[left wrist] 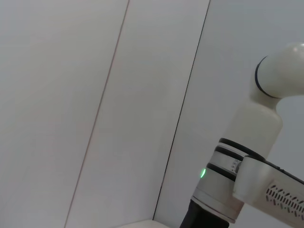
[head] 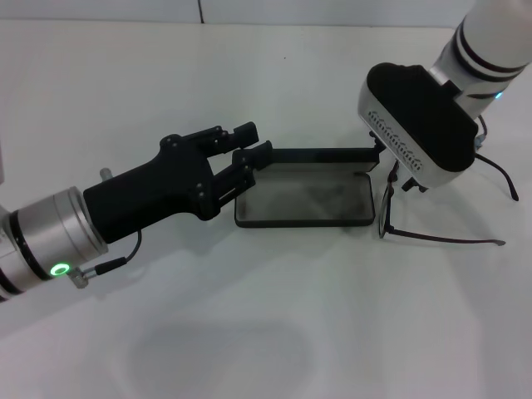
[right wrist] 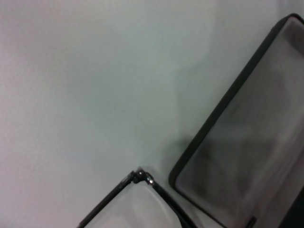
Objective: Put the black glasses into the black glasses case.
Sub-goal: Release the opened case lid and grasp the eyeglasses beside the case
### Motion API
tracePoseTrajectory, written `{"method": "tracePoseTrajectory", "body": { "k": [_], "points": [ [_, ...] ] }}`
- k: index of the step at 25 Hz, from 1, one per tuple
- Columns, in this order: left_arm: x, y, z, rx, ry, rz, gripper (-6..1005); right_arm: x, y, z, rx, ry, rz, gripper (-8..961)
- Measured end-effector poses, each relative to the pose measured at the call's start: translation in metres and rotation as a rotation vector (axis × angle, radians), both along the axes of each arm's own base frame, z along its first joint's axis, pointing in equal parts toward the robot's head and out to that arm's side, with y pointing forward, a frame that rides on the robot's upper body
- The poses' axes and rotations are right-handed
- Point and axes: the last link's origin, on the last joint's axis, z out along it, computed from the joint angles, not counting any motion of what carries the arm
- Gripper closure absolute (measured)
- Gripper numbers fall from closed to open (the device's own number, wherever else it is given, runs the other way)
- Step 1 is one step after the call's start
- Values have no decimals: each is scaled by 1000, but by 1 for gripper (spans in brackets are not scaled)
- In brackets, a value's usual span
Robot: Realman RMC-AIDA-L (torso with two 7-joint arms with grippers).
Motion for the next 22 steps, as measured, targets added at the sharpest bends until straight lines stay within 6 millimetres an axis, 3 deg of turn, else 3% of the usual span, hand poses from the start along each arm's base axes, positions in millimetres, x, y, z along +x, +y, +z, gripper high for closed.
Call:
{"method": "tracePoseTrajectory", "body": {
  "k": [22],
  "points": [
    [-3,-1,-3,-6,7,9,633,13,-21,-5,-27,-58,-60,323]
  ]
}}
